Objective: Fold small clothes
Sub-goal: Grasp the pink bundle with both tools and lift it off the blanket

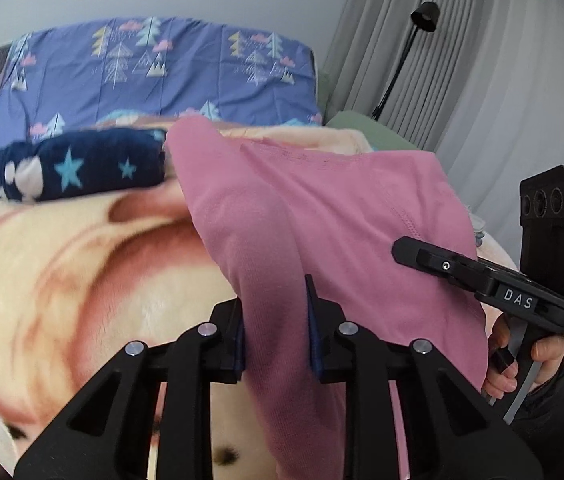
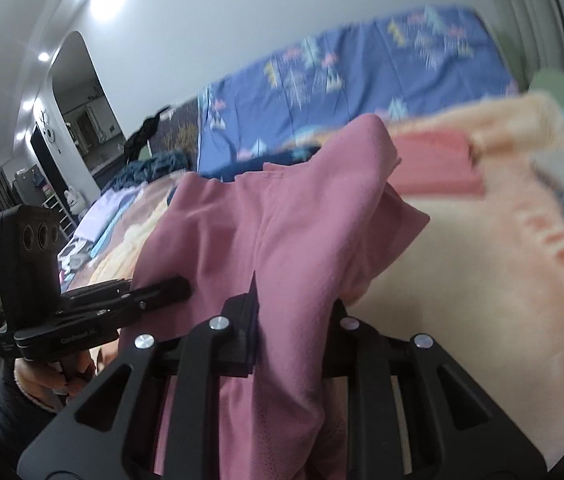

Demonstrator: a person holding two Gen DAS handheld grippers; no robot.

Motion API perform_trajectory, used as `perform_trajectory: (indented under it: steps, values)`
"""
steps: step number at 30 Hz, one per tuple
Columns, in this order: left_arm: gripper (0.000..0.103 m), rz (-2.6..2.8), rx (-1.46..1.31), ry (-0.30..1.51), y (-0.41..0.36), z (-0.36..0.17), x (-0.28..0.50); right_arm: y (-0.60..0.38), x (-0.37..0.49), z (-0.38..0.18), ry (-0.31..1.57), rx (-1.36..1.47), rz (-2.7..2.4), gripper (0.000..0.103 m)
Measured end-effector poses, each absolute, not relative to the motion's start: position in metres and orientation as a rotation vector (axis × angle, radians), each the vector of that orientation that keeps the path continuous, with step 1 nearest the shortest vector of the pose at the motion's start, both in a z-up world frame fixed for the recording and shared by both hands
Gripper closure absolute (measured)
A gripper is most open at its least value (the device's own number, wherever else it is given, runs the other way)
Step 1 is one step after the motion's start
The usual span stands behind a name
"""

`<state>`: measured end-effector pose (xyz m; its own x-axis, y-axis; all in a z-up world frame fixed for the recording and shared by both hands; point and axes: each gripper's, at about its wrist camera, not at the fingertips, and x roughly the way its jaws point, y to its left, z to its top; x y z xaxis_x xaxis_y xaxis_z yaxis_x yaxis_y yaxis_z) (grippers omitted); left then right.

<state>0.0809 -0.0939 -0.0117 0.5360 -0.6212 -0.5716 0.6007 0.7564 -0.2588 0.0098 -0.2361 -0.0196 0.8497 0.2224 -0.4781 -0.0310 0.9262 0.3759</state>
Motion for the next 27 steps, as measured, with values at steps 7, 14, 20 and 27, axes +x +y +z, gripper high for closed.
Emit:
perform_trajectory:
  steps: [7, 14, 20, 27]
  values:
    - [0.079, -0.754, 0.011, 0.602, -0.115, 0.024, 0.076, -0.241, -0.012, 0.021, 0.421, 0.29, 0.091, 0.083]
    - [0.079, -0.786, 0.036, 0.559, -0.146, 0.053, 0.092, -0.262, -0.013, 0.046, 0.343, 0.238, 0.033, 0.083]
    - [0.079, -0.757, 0.133, 0.505, -0.184, 0.074, 0.119, -0.29, 0.011, 0.064, 0.304, 0.214, -0.009, 0.083]
    - [0.079, -0.724, 0.199, 0.449, -0.223, 0.092, 0.155, -0.337, 0.05, 0.083, 0.288, 0.277, -0.014, 0.083]
